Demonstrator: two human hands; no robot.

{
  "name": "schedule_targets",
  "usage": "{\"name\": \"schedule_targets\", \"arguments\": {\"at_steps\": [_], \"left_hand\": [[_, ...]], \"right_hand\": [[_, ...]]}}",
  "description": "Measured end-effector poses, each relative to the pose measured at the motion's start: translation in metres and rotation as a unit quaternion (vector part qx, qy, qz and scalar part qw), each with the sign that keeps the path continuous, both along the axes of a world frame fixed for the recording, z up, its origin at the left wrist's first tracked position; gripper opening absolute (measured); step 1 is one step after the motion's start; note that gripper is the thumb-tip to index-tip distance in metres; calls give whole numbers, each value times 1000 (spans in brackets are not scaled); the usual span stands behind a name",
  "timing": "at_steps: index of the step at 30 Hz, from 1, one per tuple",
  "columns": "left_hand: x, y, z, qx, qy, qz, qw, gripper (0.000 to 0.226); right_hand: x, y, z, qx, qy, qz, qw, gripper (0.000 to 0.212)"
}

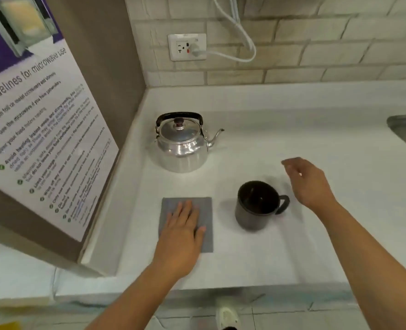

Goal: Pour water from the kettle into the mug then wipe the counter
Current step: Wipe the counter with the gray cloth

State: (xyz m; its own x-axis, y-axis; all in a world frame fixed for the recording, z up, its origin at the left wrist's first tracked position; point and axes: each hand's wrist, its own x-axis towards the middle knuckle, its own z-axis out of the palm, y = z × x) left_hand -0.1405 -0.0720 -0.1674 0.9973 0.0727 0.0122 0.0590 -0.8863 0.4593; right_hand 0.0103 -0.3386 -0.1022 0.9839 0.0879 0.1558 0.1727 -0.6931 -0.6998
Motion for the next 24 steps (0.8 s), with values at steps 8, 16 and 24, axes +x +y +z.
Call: {"name": "schedule_targets", "arguments": {"at_steps": [8,16,24], "left_hand": [[68,3,-6,147,101,33,983,58],[42,22,-11,133,70,-53,987,60],[51,-16,-3,141,90,43,985,58]], "right_hand": [[-85,-22,-68,-246,35,121,961,52],[-81,-25,-67,-250,63,135,957,53],[-76,-27,-66,-261,73,150,951,53]]}}
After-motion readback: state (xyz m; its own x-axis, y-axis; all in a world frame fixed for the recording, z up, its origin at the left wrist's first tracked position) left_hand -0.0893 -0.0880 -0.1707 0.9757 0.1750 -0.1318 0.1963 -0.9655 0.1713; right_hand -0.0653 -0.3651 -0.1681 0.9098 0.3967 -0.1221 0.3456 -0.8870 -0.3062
